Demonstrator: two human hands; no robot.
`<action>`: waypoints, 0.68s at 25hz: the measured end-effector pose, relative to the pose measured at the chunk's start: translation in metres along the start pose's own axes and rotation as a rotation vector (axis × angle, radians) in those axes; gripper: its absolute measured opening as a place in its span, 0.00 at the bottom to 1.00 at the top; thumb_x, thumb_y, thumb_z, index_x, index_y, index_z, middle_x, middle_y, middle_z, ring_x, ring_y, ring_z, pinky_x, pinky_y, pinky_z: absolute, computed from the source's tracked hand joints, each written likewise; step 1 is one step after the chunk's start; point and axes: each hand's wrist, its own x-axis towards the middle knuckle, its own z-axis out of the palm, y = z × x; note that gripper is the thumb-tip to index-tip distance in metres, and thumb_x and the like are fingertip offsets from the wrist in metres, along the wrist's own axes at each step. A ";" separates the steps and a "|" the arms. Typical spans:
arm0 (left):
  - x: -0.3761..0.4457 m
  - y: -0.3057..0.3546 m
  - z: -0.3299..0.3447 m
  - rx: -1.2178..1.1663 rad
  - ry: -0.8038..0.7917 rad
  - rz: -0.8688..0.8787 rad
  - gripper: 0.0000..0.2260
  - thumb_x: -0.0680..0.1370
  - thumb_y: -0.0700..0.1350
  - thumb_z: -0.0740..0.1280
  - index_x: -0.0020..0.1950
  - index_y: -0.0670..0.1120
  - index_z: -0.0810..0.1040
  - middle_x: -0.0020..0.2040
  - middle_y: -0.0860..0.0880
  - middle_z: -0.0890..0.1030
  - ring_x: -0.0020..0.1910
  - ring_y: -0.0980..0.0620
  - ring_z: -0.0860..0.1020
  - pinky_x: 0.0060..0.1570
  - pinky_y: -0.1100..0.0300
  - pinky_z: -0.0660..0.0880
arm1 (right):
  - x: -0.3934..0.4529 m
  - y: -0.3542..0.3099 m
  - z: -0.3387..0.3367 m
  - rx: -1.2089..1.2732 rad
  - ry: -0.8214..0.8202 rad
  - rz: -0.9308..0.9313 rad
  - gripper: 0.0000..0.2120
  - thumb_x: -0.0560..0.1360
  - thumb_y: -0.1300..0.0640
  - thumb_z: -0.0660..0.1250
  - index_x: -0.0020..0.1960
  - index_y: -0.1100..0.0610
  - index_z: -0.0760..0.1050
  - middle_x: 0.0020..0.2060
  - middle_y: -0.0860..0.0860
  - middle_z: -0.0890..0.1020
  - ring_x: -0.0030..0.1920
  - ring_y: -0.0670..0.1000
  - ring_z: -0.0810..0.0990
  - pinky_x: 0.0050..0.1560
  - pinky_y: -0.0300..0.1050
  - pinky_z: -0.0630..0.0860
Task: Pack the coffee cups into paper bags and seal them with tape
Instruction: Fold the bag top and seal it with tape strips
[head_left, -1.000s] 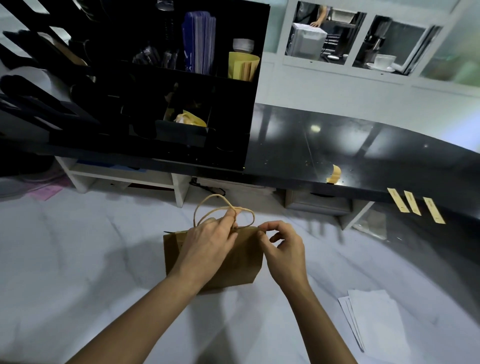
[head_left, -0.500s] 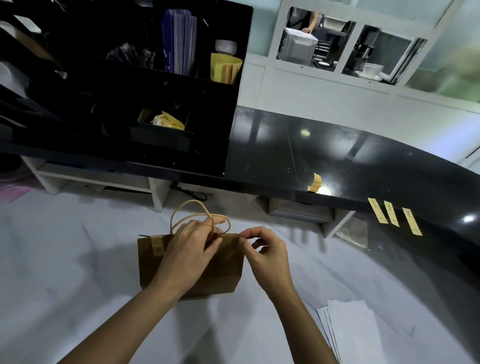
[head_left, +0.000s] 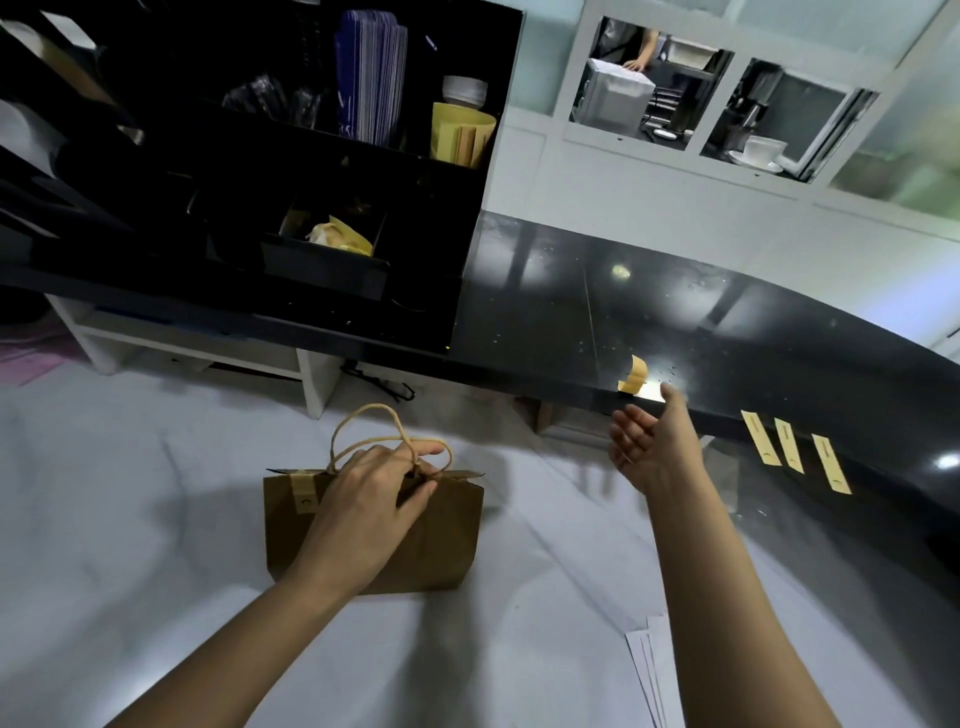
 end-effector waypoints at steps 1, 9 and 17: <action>0.000 0.000 0.000 -0.004 0.003 0.004 0.16 0.78 0.47 0.71 0.65 0.57 0.77 0.51 0.58 0.80 0.56 0.58 0.76 0.56 0.57 0.76 | 0.002 -0.003 0.001 -0.026 -0.011 0.009 0.25 0.76 0.35 0.66 0.48 0.58 0.80 0.41 0.53 0.85 0.40 0.52 0.81 0.42 0.47 0.76; 0.000 -0.001 0.000 -0.013 0.008 0.011 0.15 0.78 0.46 0.71 0.64 0.56 0.77 0.51 0.58 0.80 0.56 0.58 0.76 0.56 0.57 0.76 | 0.004 -0.011 0.003 -0.103 -0.071 0.075 0.08 0.75 0.55 0.64 0.42 0.57 0.78 0.32 0.49 0.83 0.36 0.48 0.80 0.38 0.42 0.73; 0.001 -0.003 0.002 0.013 -0.004 0.018 0.15 0.78 0.48 0.70 0.64 0.57 0.76 0.52 0.57 0.80 0.57 0.57 0.76 0.56 0.55 0.77 | 0.014 -0.012 -0.001 -0.141 -0.065 0.029 0.11 0.78 0.58 0.63 0.38 0.59 0.78 0.19 0.46 0.70 0.29 0.44 0.78 0.33 0.37 0.69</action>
